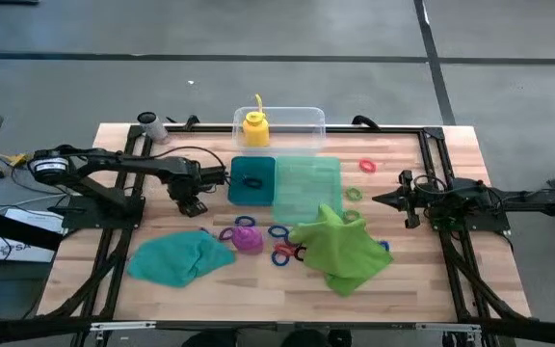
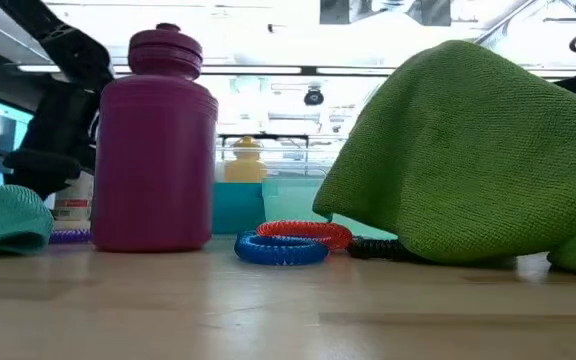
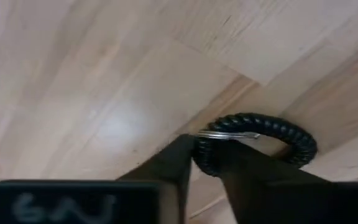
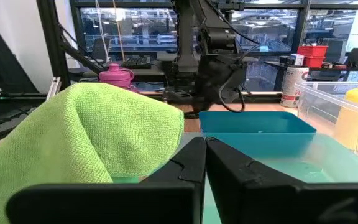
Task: Pick & Place Sports Items
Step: Put top black spring keychain into the blue bin
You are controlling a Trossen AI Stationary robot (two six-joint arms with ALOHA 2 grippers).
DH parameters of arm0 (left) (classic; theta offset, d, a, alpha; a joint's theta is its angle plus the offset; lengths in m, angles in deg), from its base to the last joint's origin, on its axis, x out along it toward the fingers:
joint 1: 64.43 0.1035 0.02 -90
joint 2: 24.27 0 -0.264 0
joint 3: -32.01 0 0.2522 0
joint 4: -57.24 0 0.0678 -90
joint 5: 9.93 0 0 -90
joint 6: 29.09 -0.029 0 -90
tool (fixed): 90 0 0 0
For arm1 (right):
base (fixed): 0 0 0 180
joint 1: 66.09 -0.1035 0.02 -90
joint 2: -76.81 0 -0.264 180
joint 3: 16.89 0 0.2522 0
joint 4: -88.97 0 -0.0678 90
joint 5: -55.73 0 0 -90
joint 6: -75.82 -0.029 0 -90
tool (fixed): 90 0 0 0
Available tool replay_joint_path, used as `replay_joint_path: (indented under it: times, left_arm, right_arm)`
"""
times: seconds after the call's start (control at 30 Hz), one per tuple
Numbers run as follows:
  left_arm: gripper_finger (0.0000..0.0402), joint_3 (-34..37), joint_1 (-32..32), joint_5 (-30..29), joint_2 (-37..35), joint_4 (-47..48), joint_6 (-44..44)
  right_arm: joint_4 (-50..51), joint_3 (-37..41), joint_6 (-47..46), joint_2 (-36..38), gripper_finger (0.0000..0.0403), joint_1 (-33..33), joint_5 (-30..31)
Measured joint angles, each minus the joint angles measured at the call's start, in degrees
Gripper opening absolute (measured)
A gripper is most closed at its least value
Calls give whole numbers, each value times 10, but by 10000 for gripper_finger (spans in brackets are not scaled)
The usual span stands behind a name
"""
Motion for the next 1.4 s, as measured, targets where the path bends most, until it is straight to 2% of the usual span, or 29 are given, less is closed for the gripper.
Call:
replay_joint_path:
  times: [0.1, 0.33, 0.43, 0.63, 0.8, 1.0, 1.2, 1.4]
  left_arm:
    - [7, 0, 0, 1, 0, -3, 5]
    - [5, 3, 0, 0, -16, -12, 9]
    - [4, 1, 0, -9, -39, -49, 13]
    - [2, -14, -7, -43, -99, -43, 22]
    - [2, -43, -27, -101, -141, -47, 24]
    - [1, -65, -58, -138, -157, -124, -29]
    - [1, -66, -71, -138, -157, -235, -91]
    - [1, -66, -72, -138, -154, -307, -125]
  right_arm:
    - [0, 0, 0, 0, 0, 0, 0]
    - [0, 0, 0, 0, 0, 0, 0]
    - [0, 0, 0, 0, 0, 0, 0]
    - [0, 0, 0, 0, 0, 0, 0]
    - [0, 0, 0, 0, 0, 0, 0]
    - [0, 0, 0, 0, 0, 0, 0]
    - [0, 0, 0, 0, 0, 0, 0]
    - [0, 0, 0, 0, 0, 0, 0]
